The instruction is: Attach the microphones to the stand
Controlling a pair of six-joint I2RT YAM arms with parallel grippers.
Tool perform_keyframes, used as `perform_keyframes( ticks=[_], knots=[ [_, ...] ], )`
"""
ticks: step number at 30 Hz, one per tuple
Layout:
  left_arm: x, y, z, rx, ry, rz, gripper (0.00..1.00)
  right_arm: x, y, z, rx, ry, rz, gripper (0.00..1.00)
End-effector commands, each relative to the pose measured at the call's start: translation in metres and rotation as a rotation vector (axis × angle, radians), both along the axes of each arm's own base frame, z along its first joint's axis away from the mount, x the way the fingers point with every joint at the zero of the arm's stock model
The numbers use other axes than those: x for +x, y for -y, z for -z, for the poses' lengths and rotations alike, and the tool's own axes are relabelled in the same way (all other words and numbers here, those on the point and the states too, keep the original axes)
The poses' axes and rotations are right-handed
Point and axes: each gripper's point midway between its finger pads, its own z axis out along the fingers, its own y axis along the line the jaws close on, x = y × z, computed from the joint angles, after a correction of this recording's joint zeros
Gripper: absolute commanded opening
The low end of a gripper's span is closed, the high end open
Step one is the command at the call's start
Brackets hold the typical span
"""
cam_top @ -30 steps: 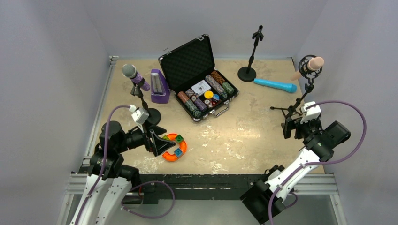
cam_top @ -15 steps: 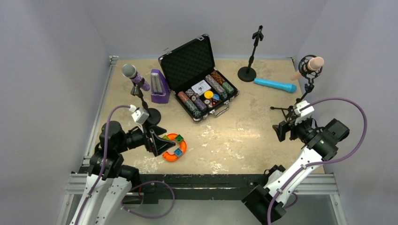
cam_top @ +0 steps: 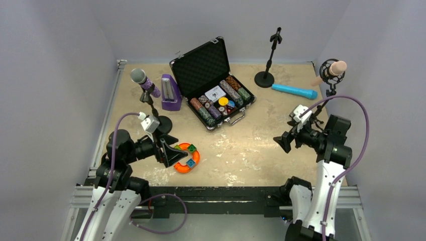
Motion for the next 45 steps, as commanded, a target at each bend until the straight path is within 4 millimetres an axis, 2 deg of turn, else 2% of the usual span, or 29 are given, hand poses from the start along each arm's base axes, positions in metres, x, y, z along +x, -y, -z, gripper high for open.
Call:
perform_keyframes(
  ticks=[1,13,22,29,45],
  knots=[
    [0.002,0.003,-0.006,-0.010,0.047,0.026,0.99,0.016,0.000,-0.012,-0.038,0.014,0.003,0.90],
    [0.007,0.003,-0.002,-0.002,0.025,0.013,0.99,0.047,-0.026,-0.031,-0.081,0.041,-0.086,0.90],
    [0.010,0.002,0.001,0.006,0.016,0.001,0.99,0.084,-0.033,-0.055,-0.077,0.086,-0.078,0.90],
    [0.012,0.003,0.002,0.009,0.011,0.000,0.99,0.110,-0.035,-0.064,-0.065,0.092,-0.057,0.90],
    [0.013,0.003,0.002,0.012,0.014,-0.001,0.99,0.141,-0.037,-0.075,-0.042,0.081,-0.023,0.90]
  ],
)
